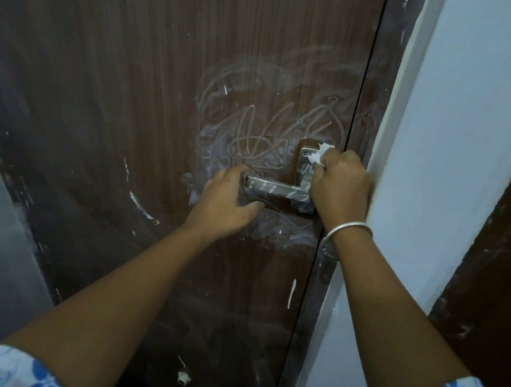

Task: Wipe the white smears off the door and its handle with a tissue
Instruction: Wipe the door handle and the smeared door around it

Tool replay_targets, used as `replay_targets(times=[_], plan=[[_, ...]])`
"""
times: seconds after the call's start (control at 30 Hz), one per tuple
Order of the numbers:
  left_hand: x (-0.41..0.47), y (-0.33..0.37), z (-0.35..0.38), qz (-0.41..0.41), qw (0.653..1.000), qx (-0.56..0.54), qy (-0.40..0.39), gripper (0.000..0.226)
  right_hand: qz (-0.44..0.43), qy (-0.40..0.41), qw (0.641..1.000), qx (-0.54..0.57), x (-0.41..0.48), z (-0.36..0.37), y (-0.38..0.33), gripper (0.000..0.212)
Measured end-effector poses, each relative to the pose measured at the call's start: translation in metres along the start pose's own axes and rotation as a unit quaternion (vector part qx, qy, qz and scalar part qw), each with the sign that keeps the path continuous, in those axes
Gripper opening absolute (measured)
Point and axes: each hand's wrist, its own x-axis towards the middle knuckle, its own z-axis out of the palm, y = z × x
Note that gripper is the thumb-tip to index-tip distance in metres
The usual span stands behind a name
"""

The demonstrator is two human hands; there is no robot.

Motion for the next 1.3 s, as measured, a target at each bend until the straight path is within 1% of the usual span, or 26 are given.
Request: replay_targets(times=[0.2, 0.3, 0.33, 0.4, 0.43, 0.5, 0.6, 0.7, 0.77, 0.83, 0.87, 0.93, 1.03, 1.1, 1.13, 1.2, 1.27, 1.3], plan=[[0.000, 0.001, -0.001, -0.004, 1.000, -0.012, 0.004, 0.069, 0.021, 0.063, 0.992, 0.106, -0.001, -0.007, -0.003, 0.016], [0.000, 0.001, -0.002, -0.003, 1.000, -0.016, 0.002, 0.068, 0.037, 0.072, 0.982, 0.172, 0.002, -0.010, -0.006, 0.031], [0.000, 0.001, -0.003, -0.001, 1.000, -0.018, 0.004, 0.067, 0.041, 0.075, 0.979, 0.186, 0.002, -0.010, -0.006, 0.031], [-0.001, 0.000, -0.004, 0.005, 1.000, -0.026, 0.013, 0.062, 0.053, 0.078, 0.974, 0.204, 0.002, -0.010, -0.005, 0.025], [-0.002, 0.000, -0.005, 0.006, 0.999, -0.030, 0.015, 0.061, 0.054, 0.075, 0.975, 0.201, 0.001, -0.009, -0.004, 0.020], [-0.002, -0.001, -0.006, 0.002, 0.999, -0.033, 0.011, 0.067, 0.043, 0.057, 0.982, 0.176, -0.003, -0.007, -0.001, 0.013], [-0.002, -0.004, -0.006, -0.005, 1.000, -0.028, 0.004, 0.075, 0.016, 0.026, 0.994, 0.109, -0.007, -0.001, 0.004, 0.011], [-0.003, -0.006, -0.006, -0.007, 1.000, -0.027, 0.006, 0.076, -0.005, 0.035, 0.998, 0.049, -0.006, 0.001, 0.003, 0.012], [-0.003, -0.007, -0.007, -0.009, 1.000, -0.023, 0.007, 0.077, -0.056, 0.031, 0.998, 0.020, -0.003, 0.003, -0.004, 0.010], [-0.002, -0.008, -0.008, -0.008, 1.000, -0.020, 0.009, 0.076, -0.110, 0.004, 0.994, -0.006, 0.001, 0.006, -0.011, 0.005], [-0.002, -0.009, -0.008, -0.006, 1.000, -0.018, 0.011, 0.075, -0.119, -0.005, 0.993, -0.019, 0.003, 0.006, -0.012, 0.003], [-0.002, -0.011, -0.009, -0.003, 1.000, -0.018, 0.014, 0.073, -0.093, 0.001, 0.995, -0.025, 0.005, 0.006, -0.010, 0.004], [-0.004, -0.015, -0.012, -0.012, 1.000, -0.025, 0.013, 0.072, -0.022, 0.049, 0.999, -0.003, 0.002, 0.001, -0.001, 0.004], [-0.005, -0.017, -0.013, -0.017, 1.000, -0.020, 0.009, 0.073, -0.008, 0.058, 0.998, 0.002, 0.001, 0.001, -0.001, 0.006], [-0.005, -0.017, -0.012, -0.017, 1.000, -0.018, 0.007, 0.073, -0.013, 0.048, 0.999, 0.001, 0.001, 0.002, -0.003, 0.006], [-0.004, -0.016, -0.011, -0.012, 1.000, -0.018, 0.008, 0.073, -0.050, 0.023, 0.998, -0.001, 0.003, 0.003, -0.010, 0.006], [-0.004, -0.013, -0.008, -0.013, 1.000, -0.021, 0.006, 0.073, -0.089, 0.016, 0.996, -0.004, 0.005, 0.003, -0.015, 0.007], [-0.004, -0.012, -0.007, -0.013, 1.000, -0.023, 0.004, 0.073, -0.094, 0.018, 0.995, -0.005, 0.006, 0.003, -0.015, 0.008]])
